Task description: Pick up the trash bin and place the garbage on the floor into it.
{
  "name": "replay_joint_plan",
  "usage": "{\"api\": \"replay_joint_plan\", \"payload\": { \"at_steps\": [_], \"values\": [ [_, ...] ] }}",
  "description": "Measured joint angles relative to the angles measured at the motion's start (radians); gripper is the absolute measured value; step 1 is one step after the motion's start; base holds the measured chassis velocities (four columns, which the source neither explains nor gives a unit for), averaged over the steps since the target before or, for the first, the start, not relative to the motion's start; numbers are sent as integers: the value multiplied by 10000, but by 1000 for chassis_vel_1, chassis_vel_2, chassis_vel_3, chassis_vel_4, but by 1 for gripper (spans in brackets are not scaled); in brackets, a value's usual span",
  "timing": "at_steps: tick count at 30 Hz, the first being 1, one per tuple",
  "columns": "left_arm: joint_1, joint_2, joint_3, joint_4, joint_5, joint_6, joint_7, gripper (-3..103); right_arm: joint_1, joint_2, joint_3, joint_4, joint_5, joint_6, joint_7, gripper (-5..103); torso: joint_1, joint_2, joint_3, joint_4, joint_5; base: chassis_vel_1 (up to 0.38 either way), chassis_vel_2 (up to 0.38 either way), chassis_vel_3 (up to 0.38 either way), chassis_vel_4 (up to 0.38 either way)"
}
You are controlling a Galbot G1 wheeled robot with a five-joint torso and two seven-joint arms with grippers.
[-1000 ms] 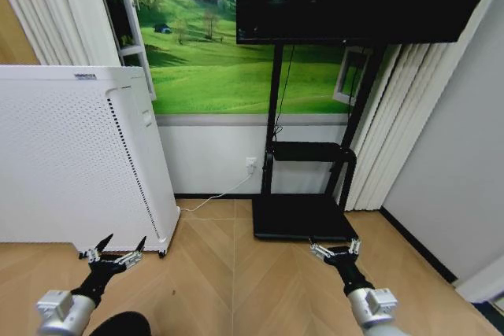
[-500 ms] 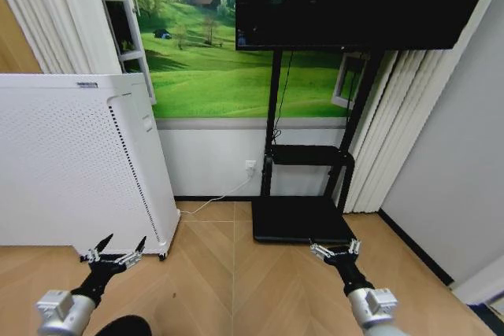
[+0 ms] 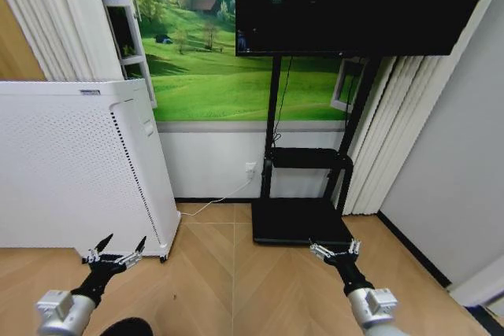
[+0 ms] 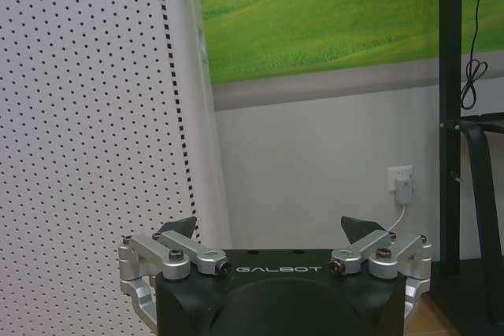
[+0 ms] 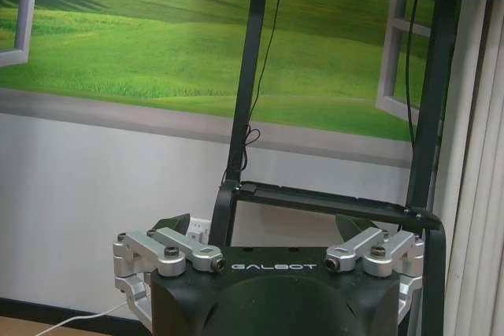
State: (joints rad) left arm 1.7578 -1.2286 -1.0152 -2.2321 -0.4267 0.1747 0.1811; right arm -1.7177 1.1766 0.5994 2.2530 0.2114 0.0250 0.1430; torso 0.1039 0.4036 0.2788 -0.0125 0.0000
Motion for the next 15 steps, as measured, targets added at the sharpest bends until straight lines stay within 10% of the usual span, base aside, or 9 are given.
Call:
{"api": "replay_joint_plan", "payload": {
  "at_steps": [15],
  "values": [
    [0, 0, 0, 0, 0, 0, 1, 100, 1, 0, 0, 0, 0, 0, 1, 100, 245, 675, 430, 0, 0, 0, 0, 0, 0]
  ]
}}
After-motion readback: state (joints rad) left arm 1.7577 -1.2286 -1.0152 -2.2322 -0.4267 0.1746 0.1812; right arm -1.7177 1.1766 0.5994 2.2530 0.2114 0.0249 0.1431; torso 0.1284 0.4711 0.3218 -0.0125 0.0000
